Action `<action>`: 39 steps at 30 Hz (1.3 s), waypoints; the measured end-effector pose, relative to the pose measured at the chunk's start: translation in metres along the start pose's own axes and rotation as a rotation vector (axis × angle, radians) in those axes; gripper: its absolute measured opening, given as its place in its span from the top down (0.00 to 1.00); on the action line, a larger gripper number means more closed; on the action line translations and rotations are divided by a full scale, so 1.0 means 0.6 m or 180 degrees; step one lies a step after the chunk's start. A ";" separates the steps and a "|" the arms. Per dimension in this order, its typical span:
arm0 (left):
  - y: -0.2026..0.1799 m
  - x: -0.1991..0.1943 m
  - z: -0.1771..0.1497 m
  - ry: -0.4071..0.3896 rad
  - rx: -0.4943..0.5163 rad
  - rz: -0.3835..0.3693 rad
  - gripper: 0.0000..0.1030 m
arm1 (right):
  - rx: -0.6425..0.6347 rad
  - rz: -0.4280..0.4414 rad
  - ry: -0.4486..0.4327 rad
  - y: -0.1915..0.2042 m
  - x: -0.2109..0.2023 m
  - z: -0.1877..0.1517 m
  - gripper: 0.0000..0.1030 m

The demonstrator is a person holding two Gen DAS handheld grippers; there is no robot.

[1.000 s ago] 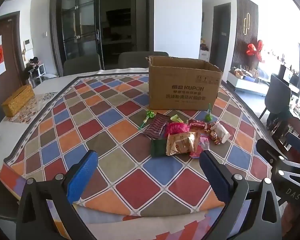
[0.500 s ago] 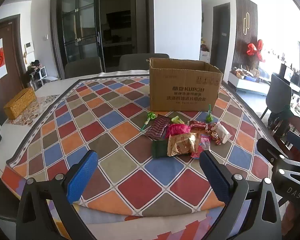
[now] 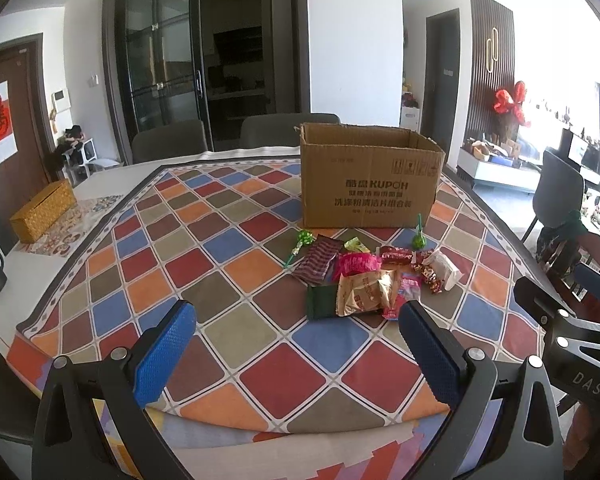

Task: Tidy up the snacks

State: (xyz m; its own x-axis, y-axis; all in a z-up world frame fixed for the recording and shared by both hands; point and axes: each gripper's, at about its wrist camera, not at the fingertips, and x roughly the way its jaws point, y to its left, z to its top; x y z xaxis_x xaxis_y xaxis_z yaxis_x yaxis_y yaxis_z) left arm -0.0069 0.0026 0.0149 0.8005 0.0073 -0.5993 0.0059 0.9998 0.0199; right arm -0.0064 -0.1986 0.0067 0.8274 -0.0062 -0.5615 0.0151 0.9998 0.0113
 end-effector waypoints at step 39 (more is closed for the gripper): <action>0.001 -0.004 0.001 -0.0016 0.0009 0.0003 0.00 | -0.0003 0.0013 -0.0018 0.002 -0.002 0.003 0.00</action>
State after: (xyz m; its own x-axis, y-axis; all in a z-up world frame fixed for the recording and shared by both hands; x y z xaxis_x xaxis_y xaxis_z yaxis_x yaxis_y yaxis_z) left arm -0.0083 0.0034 0.0169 0.8036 0.0080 -0.5952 0.0068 0.9997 0.0226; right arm -0.0059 -0.1972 0.0089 0.8307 -0.0021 -0.5567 0.0111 0.9999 0.0127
